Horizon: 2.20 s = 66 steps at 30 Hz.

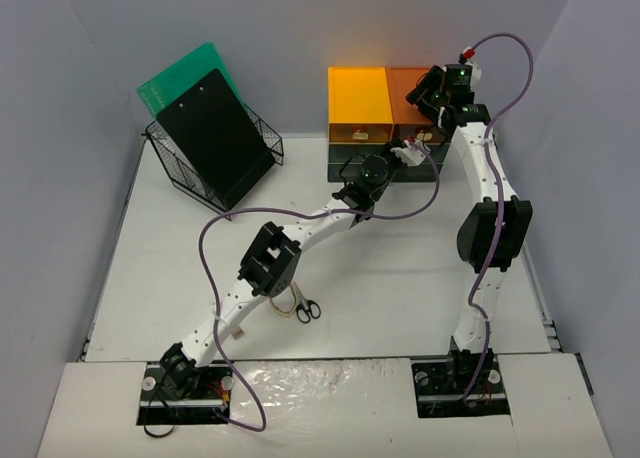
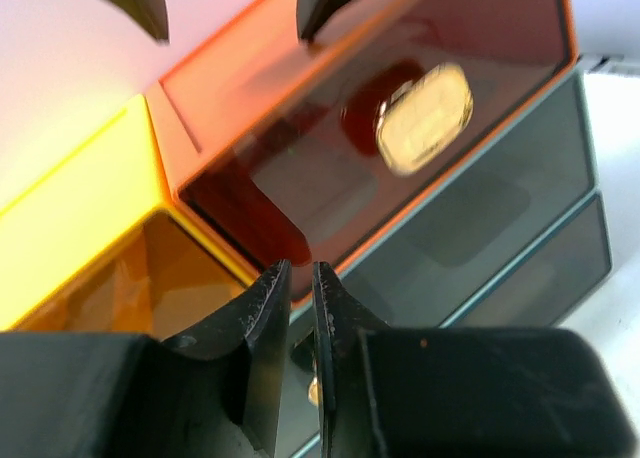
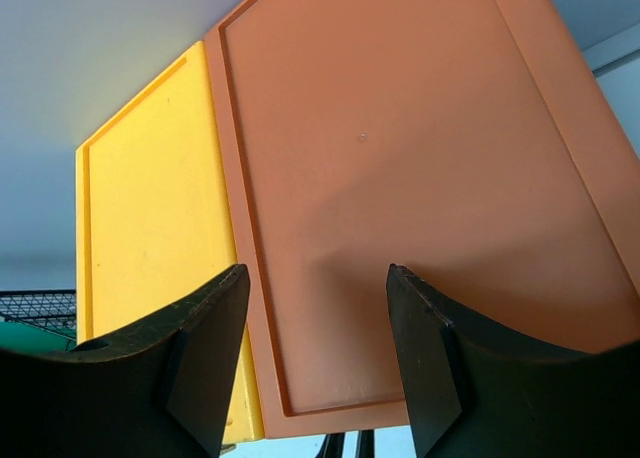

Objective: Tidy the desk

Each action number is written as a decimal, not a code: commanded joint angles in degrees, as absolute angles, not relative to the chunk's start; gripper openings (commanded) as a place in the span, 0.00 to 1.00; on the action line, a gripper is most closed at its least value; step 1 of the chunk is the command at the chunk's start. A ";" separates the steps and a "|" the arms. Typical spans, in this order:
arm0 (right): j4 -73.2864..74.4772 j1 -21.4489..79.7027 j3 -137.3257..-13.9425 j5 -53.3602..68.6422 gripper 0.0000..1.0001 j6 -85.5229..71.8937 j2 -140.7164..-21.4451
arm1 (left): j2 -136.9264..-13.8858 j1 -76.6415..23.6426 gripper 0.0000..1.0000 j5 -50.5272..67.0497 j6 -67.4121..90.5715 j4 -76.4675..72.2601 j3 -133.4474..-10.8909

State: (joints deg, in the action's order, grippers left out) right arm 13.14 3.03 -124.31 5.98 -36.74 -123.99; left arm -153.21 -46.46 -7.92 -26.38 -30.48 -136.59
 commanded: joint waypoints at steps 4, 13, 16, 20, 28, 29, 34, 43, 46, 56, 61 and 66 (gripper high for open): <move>21.28 3.25 -123.22 8.34 0.55 -38.43 -127.91 | -137.84 -46.50 0.35 -15.22 -24.10 -26.02 -126.33; 21.39 2.87 -121.99 9.96 0.55 -38.91 -128.32 | -133.21 -48.69 0.53 -19.81 -38.60 -17.85 -120.94; 21.57 2.55 -121.87 10.24 0.55 -38.76 -128.35 | -131.16 -49.86 0.56 -20.50 -43.40 -17.15 -117.69; 21.62 1.89 -122.00 10.75 0.55 -38.78 -128.59 | -128.00 -50.15 0.59 -21.44 -42.89 -16.37 -113.38; 21.49 1.49 -122.94 12.20 0.56 -39.38 -129.43 | -120.97 -45.42 0.61 -18.11 -27.21 -7.07 -114.24; 21.45 1.49 -123.25 12.54 0.56 -39.52 -129.58 | -121.32 -44.90 0.61 -17.29 -26.12 -3.76 -116.46; 21.53 1.39 -124.01 13.18 0.56 -40.25 -130.38 | -122.40 -44.07 0.61 -11.85 -20.32 9.27 -125.77; 21.45 1.24 -124.96 13.77 0.56 -38.68 -131.81 | -125.13 -43.79 0.61 -11.43 -23.27 16.07 -129.92; 21.36 1.23 -125.51 14.02 0.56 -38.37 -132.32 | -126.73 -42.89 0.61 -11.08 -25.17 16.48 -131.17; 21.62 0.58 -128.37 16.55 0.56 -37.53 -134.47 | -129.52 -41.09 0.62 -12.03 -32.82 15.05 -134.83; 21.62 0.30 -126.62 17.34 0.56 -37.27 -134.21 | -126.55 -41.04 0.62 -13.31 -26.67 11.31 -131.39; 21.54 0.26 -125.34 17.59 0.56 -37.27 -134.13 | -125.33 -39.72 0.62 -13.09 -18.55 10.99 -131.24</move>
State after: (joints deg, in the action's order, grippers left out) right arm 8.39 0.67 -129.77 17.29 -39.00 -130.19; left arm -131.79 -40.84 -12.27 -26.25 15.30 -129.40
